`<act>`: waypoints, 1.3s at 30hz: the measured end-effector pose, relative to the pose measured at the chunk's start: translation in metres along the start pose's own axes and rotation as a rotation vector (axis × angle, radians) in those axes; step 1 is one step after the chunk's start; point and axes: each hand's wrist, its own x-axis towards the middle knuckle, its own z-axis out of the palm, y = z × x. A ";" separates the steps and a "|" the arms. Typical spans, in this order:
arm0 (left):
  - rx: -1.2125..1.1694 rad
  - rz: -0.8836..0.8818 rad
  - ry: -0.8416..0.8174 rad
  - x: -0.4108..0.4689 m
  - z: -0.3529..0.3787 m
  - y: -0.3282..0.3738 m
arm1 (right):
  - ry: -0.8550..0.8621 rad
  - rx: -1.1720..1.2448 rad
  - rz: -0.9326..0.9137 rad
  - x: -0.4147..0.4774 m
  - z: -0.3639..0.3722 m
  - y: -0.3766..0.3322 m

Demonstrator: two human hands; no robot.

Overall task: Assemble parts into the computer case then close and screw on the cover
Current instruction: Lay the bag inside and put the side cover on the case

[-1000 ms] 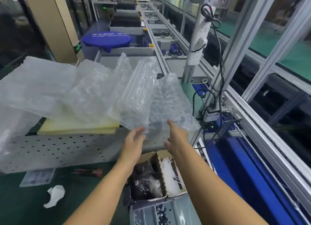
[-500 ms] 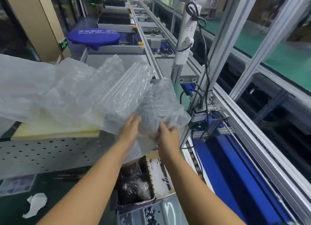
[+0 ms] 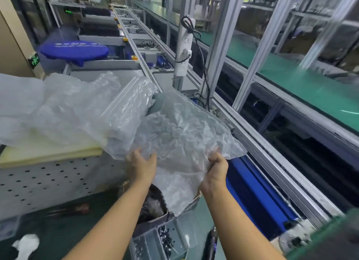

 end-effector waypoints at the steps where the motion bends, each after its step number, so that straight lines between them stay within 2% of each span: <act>1: 0.002 -0.030 0.040 -0.010 0.001 -0.004 | 0.037 0.024 -0.003 -0.005 -0.007 -0.001; 2: -0.050 -0.088 0.060 -0.019 0.002 -0.007 | 0.050 0.065 -0.014 -0.011 -0.015 -0.003; 4: -0.324 -0.280 -0.002 -0.032 0.005 -0.010 | 0.060 0.139 -0.040 -0.021 -0.031 -0.005; 5: -0.506 -0.400 -0.102 -0.036 0.007 -0.011 | 0.048 0.152 -0.042 -0.026 -0.041 -0.005; 7: -0.785 -0.530 -0.431 -0.049 0.009 -0.011 | 0.006 0.193 -0.017 -0.038 -0.061 -0.006; 8: -0.850 -0.519 -0.563 -0.056 0.012 -0.011 | -0.005 0.194 -0.003 -0.043 -0.073 -0.007; 10: -0.893 -0.459 -0.664 -0.068 0.020 -0.012 | 0.034 0.112 0.034 -0.049 -0.099 -0.009; 13: -0.884 -0.329 -0.667 -0.084 0.034 -0.010 | 0.189 -0.206 0.121 -0.058 -0.142 -0.015; 15: -0.815 -0.254 -0.670 -0.095 0.043 -0.007 | 0.330 -0.500 0.190 -0.065 -0.169 -0.022; 17: -0.735 -0.164 -0.698 -0.107 0.051 -0.002 | 0.434 -0.678 0.221 -0.073 -0.193 -0.032; 18: -0.711 -0.121 -0.727 -0.114 0.056 0.001 | 0.479 -0.770 0.171 -0.078 -0.201 -0.040; 22: -0.631 0.006 -0.871 -0.131 0.068 0.013 | 0.661 -1.404 -0.119 -0.105 -0.226 -0.078; 23: -0.607 0.038 -0.923 -0.134 0.071 0.016 | 0.725 -1.476 -0.193 -0.112 -0.232 -0.088; 25: -0.557 0.066 -1.035 -0.145 0.077 0.025 | 0.730 -1.418 -0.352 -0.122 -0.243 -0.108; 27: -0.575 0.056 -1.172 -0.156 0.082 0.033 | 0.590 -1.177 -0.385 -0.124 -0.257 -0.128; 30: -0.725 -0.056 -1.382 -0.179 0.093 0.042 | 0.232 -0.896 -0.069 -0.137 -0.279 -0.145; 33: -0.775 -0.078 -1.445 -0.203 0.111 0.048 | 0.013 -0.679 0.165 -0.148 -0.305 -0.139; 36: -0.722 -0.089 -1.612 -0.236 0.123 0.059 | -0.168 -0.482 0.244 -0.158 -0.332 -0.124; 39: -0.723 -0.180 -1.714 -0.270 0.140 0.070 | -0.290 -0.338 0.174 -0.170 -0.340 -0.123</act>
